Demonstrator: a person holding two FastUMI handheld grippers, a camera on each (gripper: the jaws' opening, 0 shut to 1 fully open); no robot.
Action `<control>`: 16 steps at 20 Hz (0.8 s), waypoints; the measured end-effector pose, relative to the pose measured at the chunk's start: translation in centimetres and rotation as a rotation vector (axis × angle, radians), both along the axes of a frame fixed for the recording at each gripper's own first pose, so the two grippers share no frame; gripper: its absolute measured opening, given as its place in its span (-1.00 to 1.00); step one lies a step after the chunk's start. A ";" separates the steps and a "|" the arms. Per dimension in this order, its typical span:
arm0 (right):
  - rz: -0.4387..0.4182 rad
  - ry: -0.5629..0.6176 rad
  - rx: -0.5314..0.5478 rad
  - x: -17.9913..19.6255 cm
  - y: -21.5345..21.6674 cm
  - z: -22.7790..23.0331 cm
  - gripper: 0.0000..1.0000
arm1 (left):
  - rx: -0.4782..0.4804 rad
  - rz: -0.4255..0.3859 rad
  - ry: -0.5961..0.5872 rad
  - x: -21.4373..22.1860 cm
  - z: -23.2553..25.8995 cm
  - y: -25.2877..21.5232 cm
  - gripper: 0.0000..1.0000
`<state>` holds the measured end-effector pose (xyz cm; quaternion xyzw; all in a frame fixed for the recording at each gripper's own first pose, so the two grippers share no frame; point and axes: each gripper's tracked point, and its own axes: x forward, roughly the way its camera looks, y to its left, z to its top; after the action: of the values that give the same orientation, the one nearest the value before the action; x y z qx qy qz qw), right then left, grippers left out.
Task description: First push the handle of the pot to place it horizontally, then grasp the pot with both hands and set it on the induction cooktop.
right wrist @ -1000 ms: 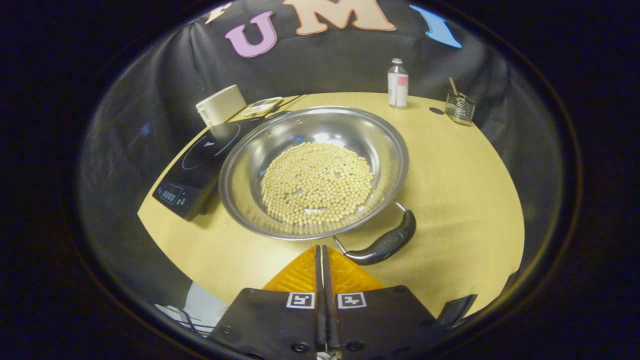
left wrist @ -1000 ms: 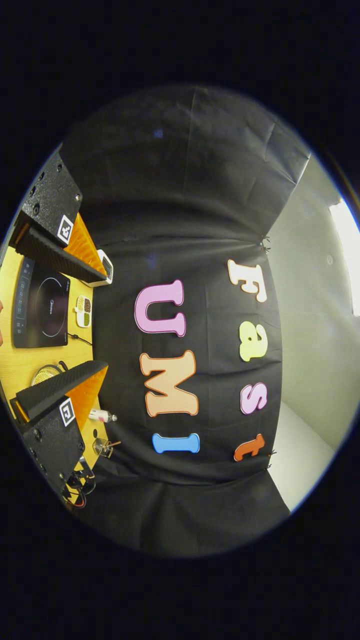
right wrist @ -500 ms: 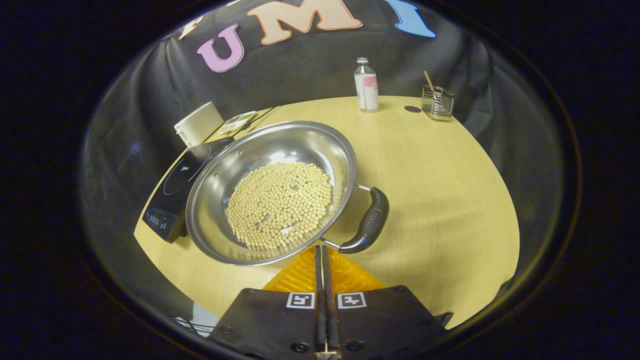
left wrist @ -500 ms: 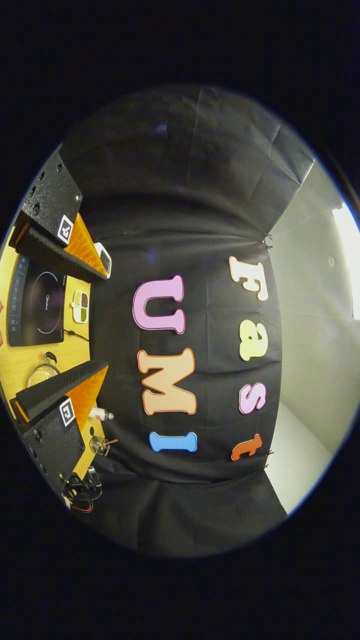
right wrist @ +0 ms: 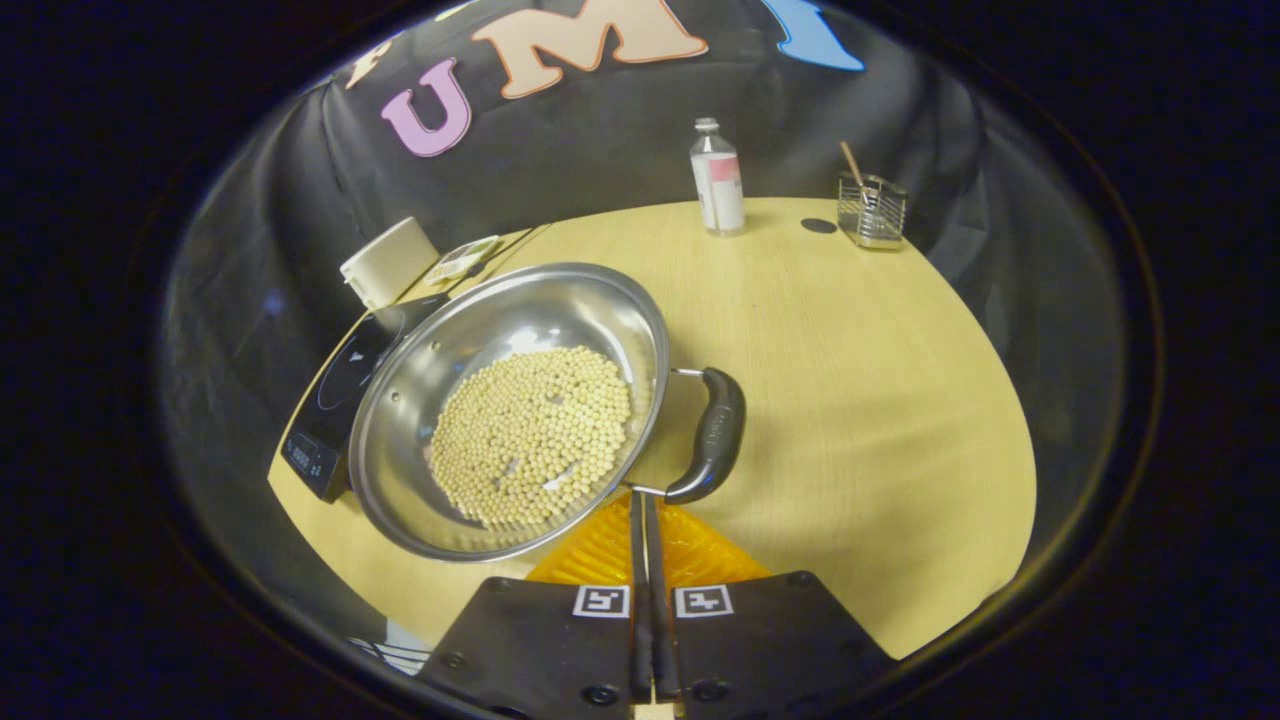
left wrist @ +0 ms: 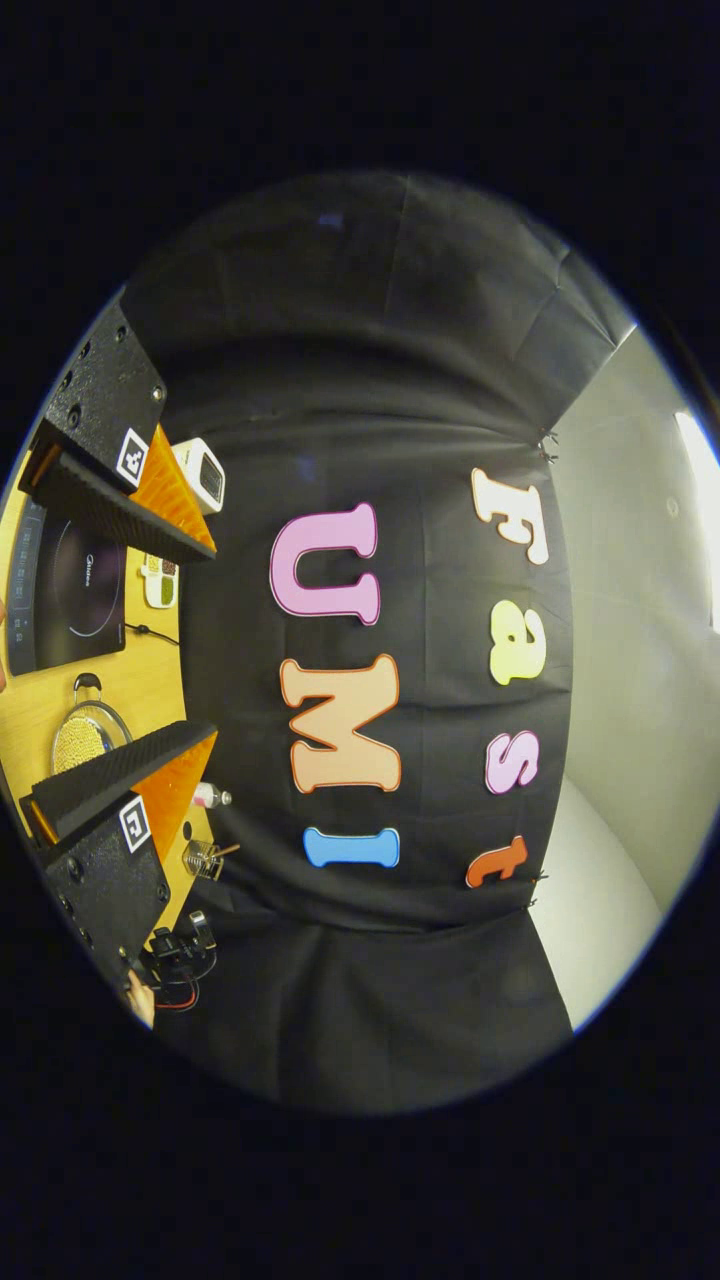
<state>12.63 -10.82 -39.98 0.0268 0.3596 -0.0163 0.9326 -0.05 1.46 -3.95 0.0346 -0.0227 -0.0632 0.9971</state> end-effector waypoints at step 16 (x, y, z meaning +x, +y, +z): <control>0.062 -0.014 0.045 2.3 -1.5 1.0 -1.00 | -0.032 -0.101 -0.022 2.7 -3.2 -1.4 0.92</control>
<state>14.95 -12.33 -38.95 0.0367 0.3538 0.0210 0.9344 2.65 0.10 -7.17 0.0180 -0.0366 -0.1129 0.9928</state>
